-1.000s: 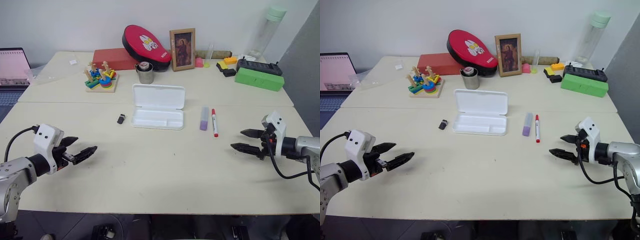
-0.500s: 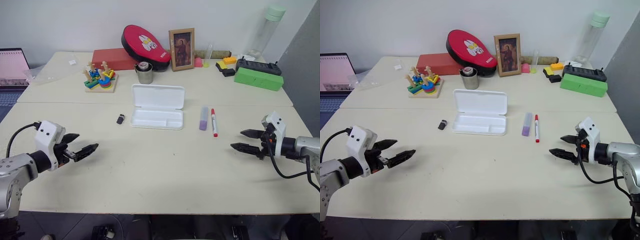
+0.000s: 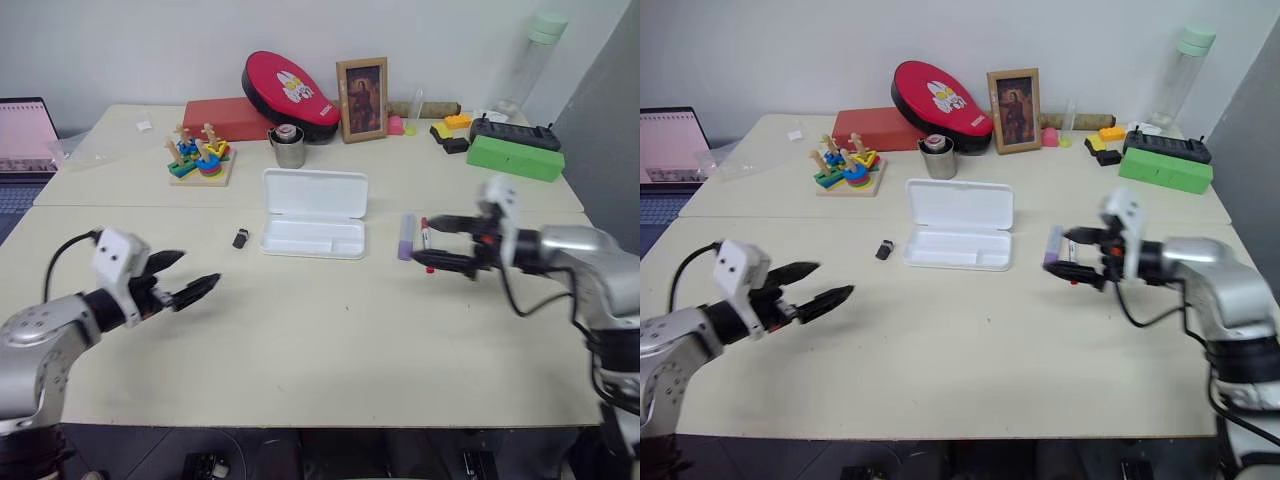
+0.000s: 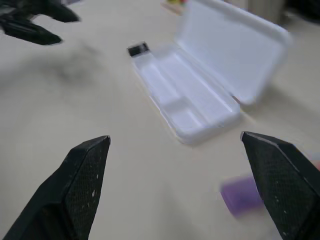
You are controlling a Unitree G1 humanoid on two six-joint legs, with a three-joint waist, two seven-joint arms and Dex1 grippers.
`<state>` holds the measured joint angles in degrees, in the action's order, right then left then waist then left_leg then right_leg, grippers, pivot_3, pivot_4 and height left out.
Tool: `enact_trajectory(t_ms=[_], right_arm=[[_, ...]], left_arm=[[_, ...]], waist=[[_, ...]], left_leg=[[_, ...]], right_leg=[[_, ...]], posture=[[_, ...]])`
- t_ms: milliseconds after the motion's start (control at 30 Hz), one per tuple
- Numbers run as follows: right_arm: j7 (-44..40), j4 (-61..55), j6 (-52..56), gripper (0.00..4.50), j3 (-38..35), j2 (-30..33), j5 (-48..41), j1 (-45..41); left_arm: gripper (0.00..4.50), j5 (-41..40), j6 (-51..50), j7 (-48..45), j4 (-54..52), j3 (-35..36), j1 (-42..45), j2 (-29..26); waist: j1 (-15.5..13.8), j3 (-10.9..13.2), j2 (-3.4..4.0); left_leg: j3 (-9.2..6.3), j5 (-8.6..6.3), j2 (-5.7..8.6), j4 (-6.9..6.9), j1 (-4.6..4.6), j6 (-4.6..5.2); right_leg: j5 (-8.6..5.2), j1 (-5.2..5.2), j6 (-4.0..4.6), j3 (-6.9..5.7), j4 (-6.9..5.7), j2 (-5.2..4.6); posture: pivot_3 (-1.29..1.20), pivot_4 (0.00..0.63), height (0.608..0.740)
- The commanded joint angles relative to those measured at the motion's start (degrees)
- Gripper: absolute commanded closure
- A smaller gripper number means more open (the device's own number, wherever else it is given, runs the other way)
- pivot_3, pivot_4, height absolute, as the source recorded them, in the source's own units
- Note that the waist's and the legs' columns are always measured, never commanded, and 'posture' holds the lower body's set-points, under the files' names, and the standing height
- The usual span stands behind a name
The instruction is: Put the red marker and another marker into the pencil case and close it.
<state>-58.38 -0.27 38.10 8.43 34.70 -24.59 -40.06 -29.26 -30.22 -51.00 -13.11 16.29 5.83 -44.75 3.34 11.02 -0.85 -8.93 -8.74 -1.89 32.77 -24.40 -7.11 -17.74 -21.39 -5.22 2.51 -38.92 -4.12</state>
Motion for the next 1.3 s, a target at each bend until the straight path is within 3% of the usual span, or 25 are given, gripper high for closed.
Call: enact_trajectory(t_ms=[33, 333, 500, 600, 767, 1100, 1300], right_arm=[[2.19, 8.77, -5.25, 0.11, 5.58, -5.68, 6.67, -5.4], [0.86, 25.86, -15.21, 0.11, 14.61, -14.3, 18.13, -12.41], [0.13, 34.96, -18.51, 0.11, 16.08, -17.25, 22.04, -15.08], [1.1, 40.27, -20.15, 0.56, 16.3, -19.14, 24.23, -17.0], [2.32, 46.21, -22.84, 1.85, 15.43, -21.41, 26.63, -19.45], [0.06, 46.1, -24.87, 4.33, 13.33, -21.72, 27.32, -19.3], [-1.45, 42.93, -24.62, 4.46, 11.93, -20.85, 27.19, -18.32]], left_arm=[[0.0, -0.01, 2.81, -2.17, -2.15, -5.15, 3.99, 1.69], [0.0, 0.03, 3.65, -1.52, -3.26, -11.3, 8.95, 6.98], [0.0, 0.83, 4.57, -0.24, -3.22, -11.88, 9.9, 8.32], [0.0, 0.95, 4.84, 0.65, -3.25, -11.88, 10.53, 9.0], [0.0, 1.26, 4.97, 1.41, -3.71, -12.16, 10.58, 9.4], [0.0, 1.35, 5.12, 4.53, -3.23, -10.61, 11.64, 10.47], [0.0, 0.05, 4.07, 5.56, -4.01, -9.73, 11.45, 10.53]], waist=[[-0.23, 0.01, 0.0], [-0.02, 0.01, 0.01], [0.02, 0.02, 0.03], [0.05, 0.02, 0.02], [0.08, 0.02, 0.02], [0.09, 0.02, 0.03], [0.08, 0.02, 0.03]], left_leg=[[0.0, 0.0, 0.0, 0.0, -0.01, 0.0], [-0.09, 0.01, 0.0, 0.0, -0.21, -0.01], [-0.09, 0.01, 0.0, 0.01, -0.19, -0.01], [-0.1, 0.01, 0.0, 0.02, -0.17, -0.01], [-0.11, 0.01, 0.0, 0.01, -0.1, -0.01], [-0.11, 0.01, 0.0, 0.01, -0.06, -0.01], [-0.11, 0.01, 0.0, 0.01, -0.05, 0.0]], right_leg=[[0.0, -0.01, 0.02, -0.01, 0.0, 0.0], [0.01, -0.18, 0.02, -0.11, -0.05, 0.01], [0.01, -0.18, 0.03, -0.1, -0.06, 0.01], [0.01, -0.17, 0.03, -0.1, -0.09, 0.02], [0.01, -0.11, 0.03, -0.1, -0.1, 0.02], [0.01, -0.07, 0.03, -0.1, -0.12, 0.02], [0.01, -0.05, 0.03, -0.1, -0.12, 0.02]], posture=[[0.0, 0.15, 0.74], [0.0, 0.15, 0.74], [0.0, 0.15, 0.74], [0.0, 0.15, 0.74], [0.0, 0.15, 0.74], [0.0, 0.15, 0.74], [0.0, 0.15, 0.74]])
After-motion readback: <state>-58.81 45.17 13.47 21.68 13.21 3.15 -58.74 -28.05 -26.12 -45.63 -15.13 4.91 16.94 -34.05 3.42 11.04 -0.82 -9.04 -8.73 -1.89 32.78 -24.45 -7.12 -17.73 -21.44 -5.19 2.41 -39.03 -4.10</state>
